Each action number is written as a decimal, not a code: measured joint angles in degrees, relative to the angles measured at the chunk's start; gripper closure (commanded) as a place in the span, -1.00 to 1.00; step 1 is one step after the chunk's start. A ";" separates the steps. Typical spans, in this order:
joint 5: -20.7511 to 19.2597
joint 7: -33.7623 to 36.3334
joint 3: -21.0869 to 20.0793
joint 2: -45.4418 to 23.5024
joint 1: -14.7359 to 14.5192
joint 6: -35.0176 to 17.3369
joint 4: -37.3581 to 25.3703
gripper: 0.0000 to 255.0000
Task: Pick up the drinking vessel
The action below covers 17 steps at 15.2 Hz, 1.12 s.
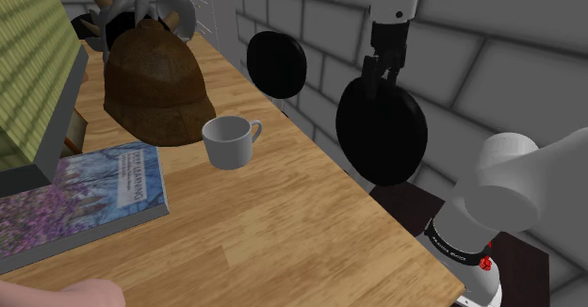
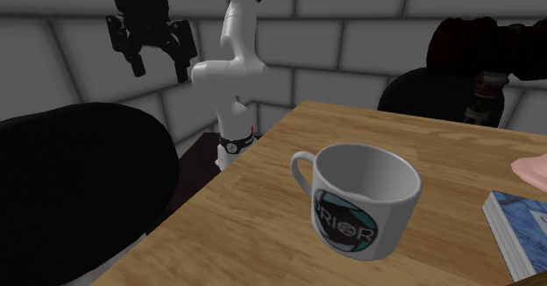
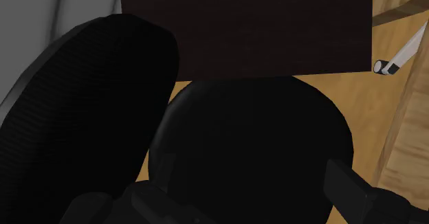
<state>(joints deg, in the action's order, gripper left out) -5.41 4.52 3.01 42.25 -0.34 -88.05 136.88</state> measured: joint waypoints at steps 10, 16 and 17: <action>6.24 10.14 -8.35 -8.88 -3.59 -3.96 -5.38 -1.00; 8.80 17.44 -14.00 -16.90 -5.52 -6.48 -11.59 -1.00; 9.05 18.82 -15.04 -18.67 -5.83 -6.82 -13.14 -1.00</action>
<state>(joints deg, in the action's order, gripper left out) 3.64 23.34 -12.03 23.58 -6.17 -94.87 123.74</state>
